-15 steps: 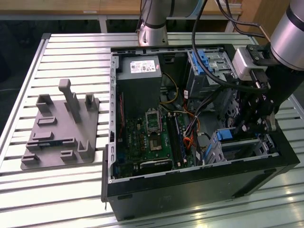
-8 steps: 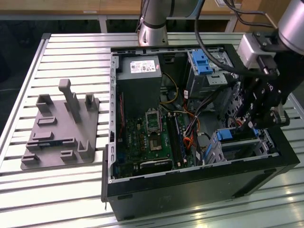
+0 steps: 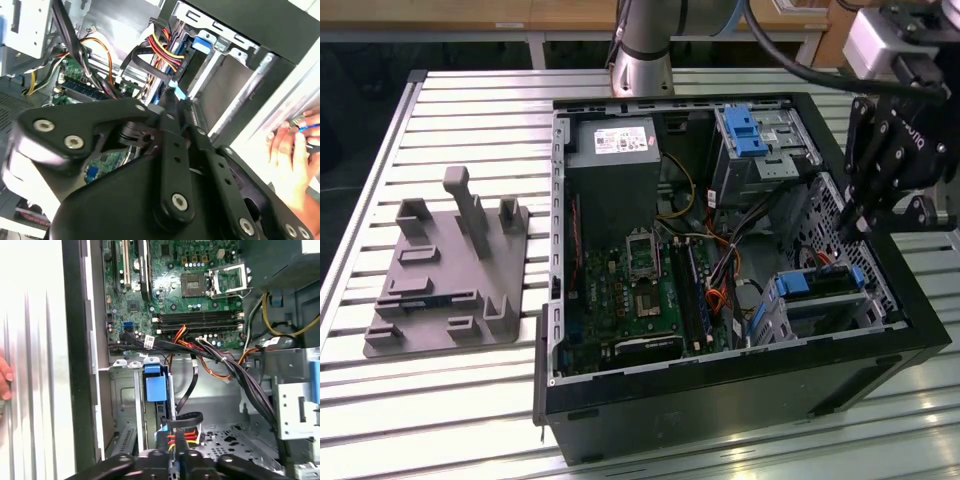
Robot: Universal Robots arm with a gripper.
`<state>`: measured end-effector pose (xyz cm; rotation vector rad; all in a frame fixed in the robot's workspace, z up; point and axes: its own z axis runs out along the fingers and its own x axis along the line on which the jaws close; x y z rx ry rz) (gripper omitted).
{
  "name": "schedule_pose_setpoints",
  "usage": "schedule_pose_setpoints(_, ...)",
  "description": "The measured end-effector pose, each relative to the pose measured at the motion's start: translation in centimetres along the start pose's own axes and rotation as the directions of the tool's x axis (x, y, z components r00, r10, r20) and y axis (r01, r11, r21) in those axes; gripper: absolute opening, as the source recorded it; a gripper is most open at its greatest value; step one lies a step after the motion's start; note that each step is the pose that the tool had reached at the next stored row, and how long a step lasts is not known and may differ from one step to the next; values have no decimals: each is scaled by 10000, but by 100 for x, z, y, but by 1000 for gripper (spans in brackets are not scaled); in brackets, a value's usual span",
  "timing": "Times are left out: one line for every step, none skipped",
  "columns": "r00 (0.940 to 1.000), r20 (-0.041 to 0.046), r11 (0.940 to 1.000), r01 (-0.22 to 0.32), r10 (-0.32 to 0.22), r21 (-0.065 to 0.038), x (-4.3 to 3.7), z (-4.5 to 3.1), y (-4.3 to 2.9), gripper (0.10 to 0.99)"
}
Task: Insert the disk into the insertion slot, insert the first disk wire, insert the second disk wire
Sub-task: 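Insert the second disk wire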
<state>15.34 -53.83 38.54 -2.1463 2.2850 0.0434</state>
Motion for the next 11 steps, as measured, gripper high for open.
schedule_pose_setpoints(10000,3,10000,-1,1,0,-1,-8,0,196)
schedule_pose_setpoints(10000,4,10000,-1,1,0,-1,-8,1,137)
schedule_pose_setpoints(10000,6,10000,0,0,0,0,-8,1,137)
schedule_pose_setpoints(10000,5,10000,0,0,0,-1,-8,2,106)
schedule_pose_setpoints(10000,4,10000,-1,1,0,0,-9,3,106)
schedule_pose_setpoints(10000,3,10000,-1,1,0,-1,-9,3,106)
schedule_pose_setpoints(10000,3,10000,0,0,0,-1,-10,4,106)
schedule_pose_setpoints(10000,3,10000,-1,1,0,0,-10,5,106)
schedule_pose_setpoints(10000,2,10000,0,0,0,0,-11,6,106)
schedule_pose_setpoints(10000,3,10000,0,0,0,0,-11,7,106)
schedule_pose_setpoints(10000,3,10000,0,0,0,0,-11,8,106)
